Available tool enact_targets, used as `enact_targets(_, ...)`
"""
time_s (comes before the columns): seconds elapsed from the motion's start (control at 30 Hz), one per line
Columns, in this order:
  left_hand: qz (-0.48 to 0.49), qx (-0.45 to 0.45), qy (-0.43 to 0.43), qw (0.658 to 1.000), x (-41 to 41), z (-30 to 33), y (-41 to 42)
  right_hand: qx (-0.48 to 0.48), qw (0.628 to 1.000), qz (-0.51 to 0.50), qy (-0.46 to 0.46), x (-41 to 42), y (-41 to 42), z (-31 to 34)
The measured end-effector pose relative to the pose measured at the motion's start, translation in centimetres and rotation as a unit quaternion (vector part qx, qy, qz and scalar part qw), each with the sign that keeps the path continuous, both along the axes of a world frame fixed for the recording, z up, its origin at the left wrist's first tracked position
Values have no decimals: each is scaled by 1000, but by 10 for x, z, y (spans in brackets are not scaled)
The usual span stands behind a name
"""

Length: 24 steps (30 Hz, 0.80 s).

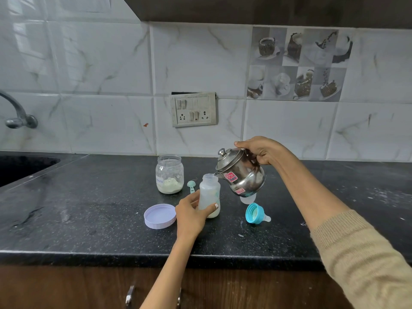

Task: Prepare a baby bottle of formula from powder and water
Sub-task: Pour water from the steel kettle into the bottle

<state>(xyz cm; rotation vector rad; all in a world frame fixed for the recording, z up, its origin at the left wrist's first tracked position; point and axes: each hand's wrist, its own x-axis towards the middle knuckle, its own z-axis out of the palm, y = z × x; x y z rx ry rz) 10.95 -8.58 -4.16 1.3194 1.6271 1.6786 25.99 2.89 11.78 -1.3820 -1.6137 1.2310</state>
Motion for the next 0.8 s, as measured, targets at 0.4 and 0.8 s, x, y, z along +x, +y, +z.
enact_targets(0.4,2,2,3,1000,1,2,-1,9,1000,-11,-2,0,-3,0)
enact_targets(0.8,0,4,6,1000,1,2,-1,6,1000,-9,-7,0,-2,1)
